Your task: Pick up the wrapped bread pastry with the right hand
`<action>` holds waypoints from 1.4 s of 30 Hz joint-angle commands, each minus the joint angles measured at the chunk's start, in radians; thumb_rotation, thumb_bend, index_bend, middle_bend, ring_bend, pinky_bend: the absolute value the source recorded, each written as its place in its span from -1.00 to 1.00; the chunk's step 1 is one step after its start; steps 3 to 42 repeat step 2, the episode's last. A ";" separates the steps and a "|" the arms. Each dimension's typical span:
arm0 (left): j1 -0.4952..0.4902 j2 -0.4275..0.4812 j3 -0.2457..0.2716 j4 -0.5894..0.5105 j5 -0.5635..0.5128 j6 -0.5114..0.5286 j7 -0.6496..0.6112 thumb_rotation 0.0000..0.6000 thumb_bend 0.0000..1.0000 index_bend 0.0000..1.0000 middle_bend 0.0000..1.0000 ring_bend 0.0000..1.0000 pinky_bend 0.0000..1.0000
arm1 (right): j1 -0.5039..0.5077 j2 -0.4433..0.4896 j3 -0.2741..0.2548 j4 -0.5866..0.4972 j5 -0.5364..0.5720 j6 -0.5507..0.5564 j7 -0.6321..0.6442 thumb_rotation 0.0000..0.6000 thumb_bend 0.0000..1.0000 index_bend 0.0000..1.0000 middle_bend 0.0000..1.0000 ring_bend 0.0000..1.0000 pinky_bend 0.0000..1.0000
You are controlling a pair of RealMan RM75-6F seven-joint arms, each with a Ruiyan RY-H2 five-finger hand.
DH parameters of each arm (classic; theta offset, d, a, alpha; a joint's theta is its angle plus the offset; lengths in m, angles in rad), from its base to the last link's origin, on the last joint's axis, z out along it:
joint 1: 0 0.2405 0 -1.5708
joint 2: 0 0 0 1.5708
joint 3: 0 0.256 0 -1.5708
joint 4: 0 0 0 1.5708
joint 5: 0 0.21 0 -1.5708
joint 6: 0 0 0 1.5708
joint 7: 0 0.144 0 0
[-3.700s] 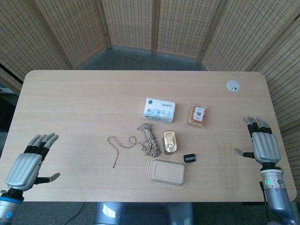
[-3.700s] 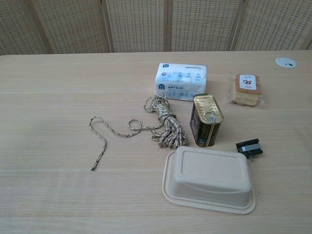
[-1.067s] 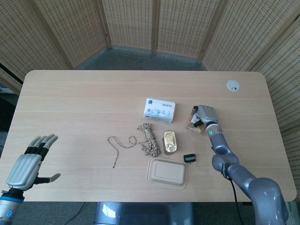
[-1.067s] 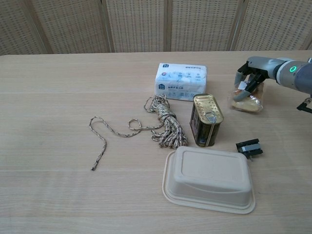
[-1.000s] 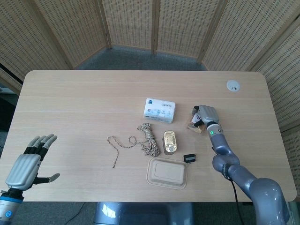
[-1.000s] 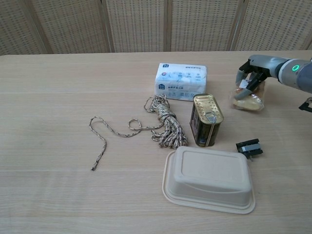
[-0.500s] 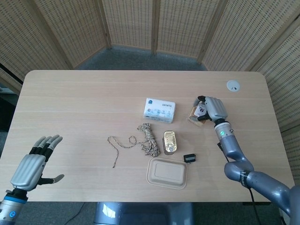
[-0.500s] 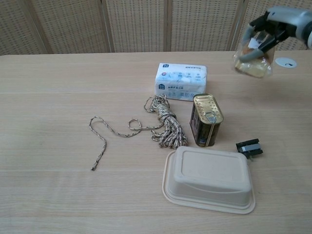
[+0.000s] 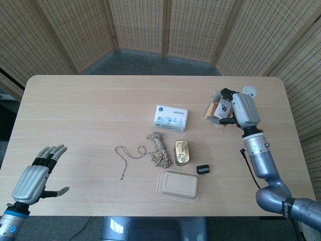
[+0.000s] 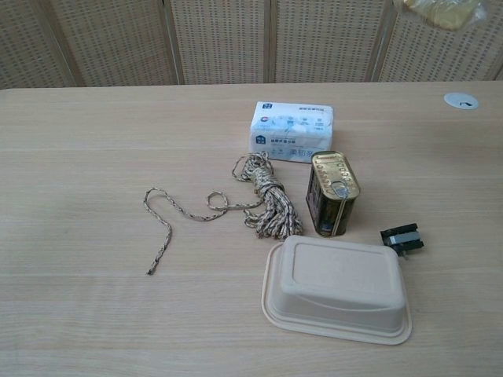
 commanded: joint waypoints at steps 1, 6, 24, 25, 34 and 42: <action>0.002 0.001 0.001 0.012 0.004 0.005 -0.015 1.00 -0.71 -1.00 -1.00 -1.00 -1.00 | 0.003 0.012 0.003 -0.023 0.019 0.011 -0.025 1.00 -0.67 0.34 0.52 0.52 0.44; 0.003 0.000 0.002 0.016 0.006 0.005 -0.021 1.00 -0.71 -1.00 -1.00 -1.00 -1.00 | 0.005 0.013 0.001 -0.029 0.024 0.012 -0.031 1.00 -0.67 0.34 0.52 0.52 0.44; 0.003 0.000 0.002 0.016 0.006 0.005 -0.021 1.00 -0.71 -1.00 -1.00 -1.00 -1.00 | 0.005 0.013 0.001 -0.029 0.024 0.012 -0.031 1.00 -0.67 0.34 0.52 0.52 0.44; 0.003 0.000 0.002 0.016 0.006 0.005 -0.021 1.00 -0.71 -1.00 -1.00 -1.00 -1.00 | 0.005 0.013 0.001 -0.029 0.024 0.012 -0.031 1.00 -0.67 0.34 0.52 0.52 0.44; 0.003 0.000 0.002 0.016 0.006 0.005 -0.021 1.00 -0.71 -1.00 -1.00 -1.00 -1.00 | 0.005 0.013 0.001 -0.029 0.024 0.012 -0.031 1.00 -0.67 0.34 0.52 0.52 0.44; 0.003 0.000 0.002 0.016 0.006 0.005 -0.021 1.00 -0.71 -1.00 -1.00 -1.00 -1.00 | 0.005 0.013 0.001 -0.029 0.024 0.012 -0.031 1.00 -0.67 0.34 0.52 0.52 0.44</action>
